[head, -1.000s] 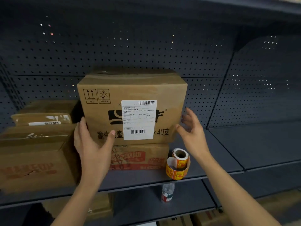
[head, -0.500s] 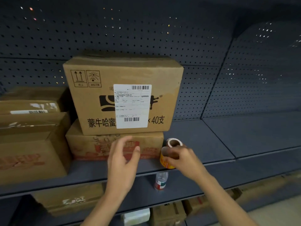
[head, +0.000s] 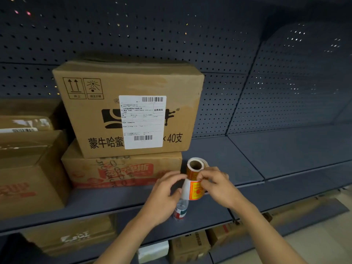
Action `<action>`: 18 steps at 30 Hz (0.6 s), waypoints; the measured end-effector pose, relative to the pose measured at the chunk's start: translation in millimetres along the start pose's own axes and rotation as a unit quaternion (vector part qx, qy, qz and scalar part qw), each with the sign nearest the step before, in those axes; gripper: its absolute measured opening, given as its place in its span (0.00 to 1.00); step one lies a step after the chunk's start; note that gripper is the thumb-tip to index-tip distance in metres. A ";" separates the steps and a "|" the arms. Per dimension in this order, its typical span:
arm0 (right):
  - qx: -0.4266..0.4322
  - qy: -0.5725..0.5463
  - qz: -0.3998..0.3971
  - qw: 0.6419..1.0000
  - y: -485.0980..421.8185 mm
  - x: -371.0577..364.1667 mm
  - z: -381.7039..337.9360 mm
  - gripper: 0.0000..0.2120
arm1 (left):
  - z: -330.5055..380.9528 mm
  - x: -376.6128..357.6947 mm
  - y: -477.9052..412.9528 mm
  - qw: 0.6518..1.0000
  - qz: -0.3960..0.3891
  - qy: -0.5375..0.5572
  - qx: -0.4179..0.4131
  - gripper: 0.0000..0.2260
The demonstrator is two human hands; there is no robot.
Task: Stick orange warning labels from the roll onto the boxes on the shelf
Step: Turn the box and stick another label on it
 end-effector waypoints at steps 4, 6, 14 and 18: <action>-0.006 -0.023 0.007 1.000 -1.3 7.3 -0.5 0.11 | -1.5 -6.8 -1.3 0.999 -0.045 0.022 0.006 0.17; -0.003 -0.025 0.008 1.000 -2.3 8.6 0.7 0.11 | 4.4 -7.4 -1.1 0.994 -0.059 0.093 0.008 0.14; 0.038 0.038 0.053 0.997 -2.6 8.6 0.1 0.12 | 5.2 -8.9 -6.6 0.973 -0.034 0.211 0.091 0.05; 0.090 -0.005 0.133 0.987 -1.7 9.7 -1.6 0.07 | 4.6 -8.4 -5.6 0.942 0.007 0.302 0.149 0.06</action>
Point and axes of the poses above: each hand's wrist, its own y-axis away from the middle knuckle, its own x-axis out of the back of the hand, z = x × y, the point moved 2 cm from there along -y, towards the middle knuckle
